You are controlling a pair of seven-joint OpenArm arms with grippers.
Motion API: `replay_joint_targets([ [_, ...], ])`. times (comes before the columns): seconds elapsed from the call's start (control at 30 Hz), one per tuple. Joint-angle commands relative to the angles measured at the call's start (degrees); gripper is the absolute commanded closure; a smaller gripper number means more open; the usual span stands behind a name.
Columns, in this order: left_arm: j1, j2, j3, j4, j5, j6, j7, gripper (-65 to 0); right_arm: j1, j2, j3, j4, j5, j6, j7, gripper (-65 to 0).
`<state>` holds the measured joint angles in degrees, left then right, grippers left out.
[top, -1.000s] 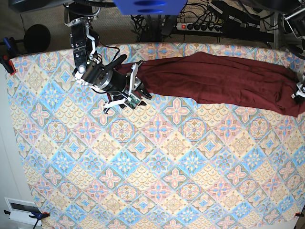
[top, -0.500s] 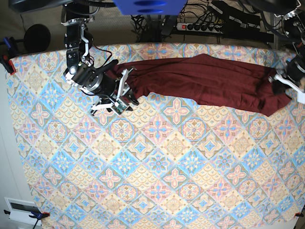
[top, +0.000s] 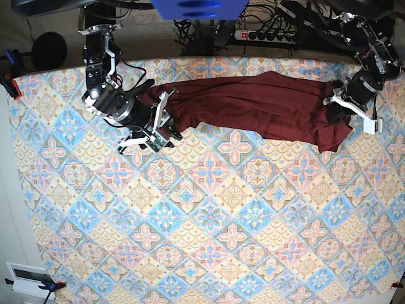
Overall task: Layout the t-shirt on the table in an organized manner, then fold the t-shirt properly
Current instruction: 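Lift the strip end with the left gripper and fold it toward the right gripper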
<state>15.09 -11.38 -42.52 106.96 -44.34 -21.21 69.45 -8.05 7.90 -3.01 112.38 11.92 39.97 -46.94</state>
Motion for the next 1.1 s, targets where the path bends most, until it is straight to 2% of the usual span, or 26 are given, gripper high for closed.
replay_joint_targets([
  [0.0,-1.0,-0.4,0.5,0.4,-1.2,-0.4,-0.9,-0.2,0.7,1.1,0.2,1.3,0.7,0.0,1.4,-13.8],
  [0.17,-0.9,-0.3,5.9,-0.5,-0.8,-0.4,-1.3,-0.2,0.7,3.0,0.2,1.3,0.7,0.0,1.4,-13.8],
  [0.3,-1.1,-0.3,7.4,-0.7,-1.3,-0.4,-1.2,-0.5,0.7,3.0,0.2,1.3,0.7,0.0,1.4,-13.8],
  [0.53,-0.9,-0.4,9.3,-0.3,-1.7,-0.4,-0.8,-11.0,0.7,3.0,0.2,1.7,0.7,0.0,1.4,-13.8],
  [0.6,0.0,-0.9,9.3,0.2,-4.4,-0.4,-0.8,-14.8,0.7,3.0,0.2,1.8,0.7,0.0,1.4,-13.8],
  [0.73,2.8,-6.0,9.2,1.0,-16.0,-0.5,-0.8,-22.2,0.7,3.0,0.2,1.8,0.7,0.0,1.4,-13.8],
  [0.8,3.9,-8.1,7.4,0.9,-20.6,-0.5,-1.1,-24.4,0.7,3.0,0.2,1.8,0.7,0.0,1.4,-13.8],
  [0.87,5.3,-8.7,2.5,0.7,-23.3,-0.5,-0.9,-26.0,0.7,3.0,0.2,1.8,0.7,0.0,1.4,-13.8],
  [0.97,6.3,-8.8,-3.6,-0.1,-22.7,-0.6,-0.8,-26.3,0.7,3.0,0.2,1.8,0.7,0.0,1.4,-13.8],
  [1.07,6.1,-9.9,-5.3,-3.4,-17.7,-0.5,-1.2,-26.3,0.7,3.0,0.2,1.8,0.7,0.0,1.4,-13.8],
])
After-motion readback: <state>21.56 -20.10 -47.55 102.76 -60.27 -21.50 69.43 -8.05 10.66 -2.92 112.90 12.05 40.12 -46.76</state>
